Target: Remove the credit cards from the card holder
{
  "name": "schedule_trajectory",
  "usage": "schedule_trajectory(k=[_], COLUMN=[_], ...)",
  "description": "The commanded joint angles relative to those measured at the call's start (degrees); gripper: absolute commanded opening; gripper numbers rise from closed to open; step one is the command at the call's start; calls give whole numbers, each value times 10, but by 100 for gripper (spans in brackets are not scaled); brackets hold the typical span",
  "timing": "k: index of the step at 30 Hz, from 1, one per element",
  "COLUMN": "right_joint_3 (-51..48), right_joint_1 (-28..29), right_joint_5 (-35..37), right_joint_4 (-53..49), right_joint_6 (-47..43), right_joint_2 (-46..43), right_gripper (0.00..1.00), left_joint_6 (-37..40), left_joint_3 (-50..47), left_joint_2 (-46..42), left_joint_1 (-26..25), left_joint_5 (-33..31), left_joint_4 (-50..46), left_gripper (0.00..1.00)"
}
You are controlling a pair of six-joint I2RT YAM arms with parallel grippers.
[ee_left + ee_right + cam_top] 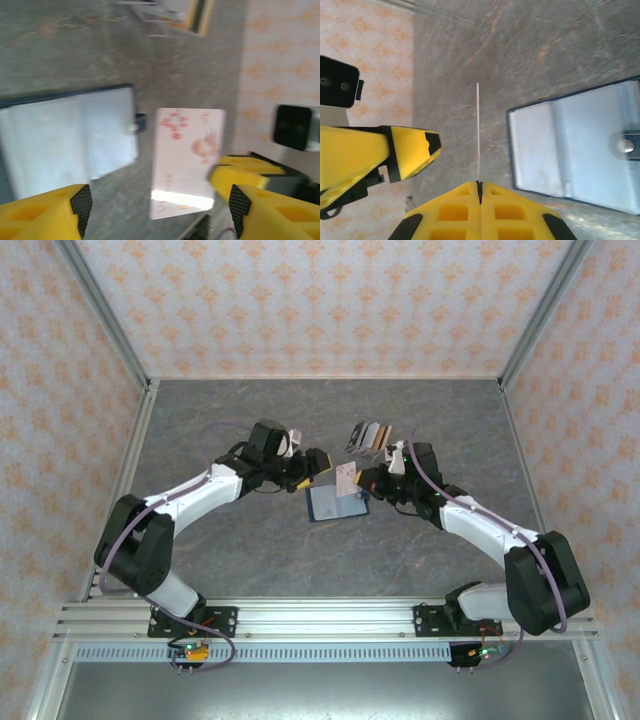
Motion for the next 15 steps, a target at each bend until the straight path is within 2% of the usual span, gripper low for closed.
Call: schedule_trajectory(k=[1, 4, 9, 15], right_joint_3=[19, 29, 48, 58], right_joint_1=[-3, -3, -3, -2], right_joint_5=[-54, -71, -90, -99], right_joint_4=[63, 81, 91, 110], right_joint_6=[57, 76, 100, 128], right_joint_2=[-22, -32, -34, -36], right_gripper=[0, 0, 0, 0], left_joint_6=[-62, -114, -149, -160], left_joint_3=[-23, -35, -35, -35], left_joint_2=[-9, -18, -42, -79], left_joint_1=[1, 2, 1, 1], left_joint_5=[55, 82, 89, 90], left_joint_4=[91, 161, 195, 208], left_gripper=[76, 76, 69, 38])
